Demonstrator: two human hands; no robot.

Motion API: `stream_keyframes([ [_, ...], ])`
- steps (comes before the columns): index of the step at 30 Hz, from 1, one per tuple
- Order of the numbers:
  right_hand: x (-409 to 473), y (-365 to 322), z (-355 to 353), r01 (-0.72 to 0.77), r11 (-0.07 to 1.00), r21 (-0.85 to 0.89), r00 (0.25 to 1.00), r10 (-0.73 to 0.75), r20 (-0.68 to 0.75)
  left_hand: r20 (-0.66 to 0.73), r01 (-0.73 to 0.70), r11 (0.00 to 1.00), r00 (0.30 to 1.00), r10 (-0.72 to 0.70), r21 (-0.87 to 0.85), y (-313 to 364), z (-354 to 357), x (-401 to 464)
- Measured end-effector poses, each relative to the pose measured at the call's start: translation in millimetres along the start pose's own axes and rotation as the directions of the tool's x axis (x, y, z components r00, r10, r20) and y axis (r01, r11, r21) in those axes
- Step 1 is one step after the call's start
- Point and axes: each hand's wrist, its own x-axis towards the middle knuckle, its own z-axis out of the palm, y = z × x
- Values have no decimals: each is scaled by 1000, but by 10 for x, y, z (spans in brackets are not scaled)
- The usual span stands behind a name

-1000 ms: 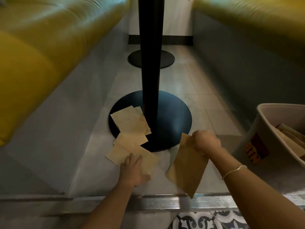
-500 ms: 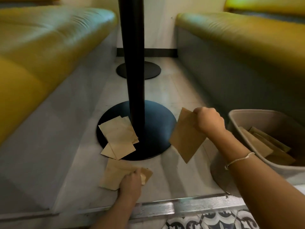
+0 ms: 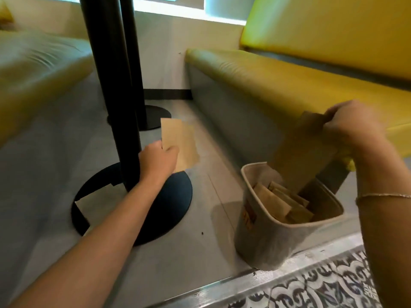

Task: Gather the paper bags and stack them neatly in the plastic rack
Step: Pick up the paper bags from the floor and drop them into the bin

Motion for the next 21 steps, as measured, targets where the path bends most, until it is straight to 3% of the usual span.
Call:
stream_keyframes([
  [4, -53, 130, 359, -26, 993, -116, 981, 47, 190, 46, -127, 961, 989, 143, -246, 630, 78, 4],
  [8, -264, 189, 876, 69, 995, -77, 865, -22, 501, 291, -53, 947, 945, 150, -316, 834, 373, -82],
  [11, -265, 185, 830, -67, 986, 150, 861, -19, 508, 439, -74, 958, 877, 195, -277, 871, 537, -190],
  [13, -182, 160, 635, -148, 902, 406, 896, -51, 441, 481, -121, 954, 842, 244, -273, 916, 591, -241],
  [16, -117, 161, 372, -327, 635, 700, 847, -131, 515, 551, -33, 920, 792, 262, -390, 966, 638, -283],
  [17, -120, 180, 340, -375, 589, 716, 821, -148, 551, 570, 25, 896, 779, 261, -444, 979, 640, -295],
  [21, -141, 263, 431, -478, 579, 660, 757, -109, 644, 561, 140, 776, 770, 305, -615, 1033, 617, -298],
])
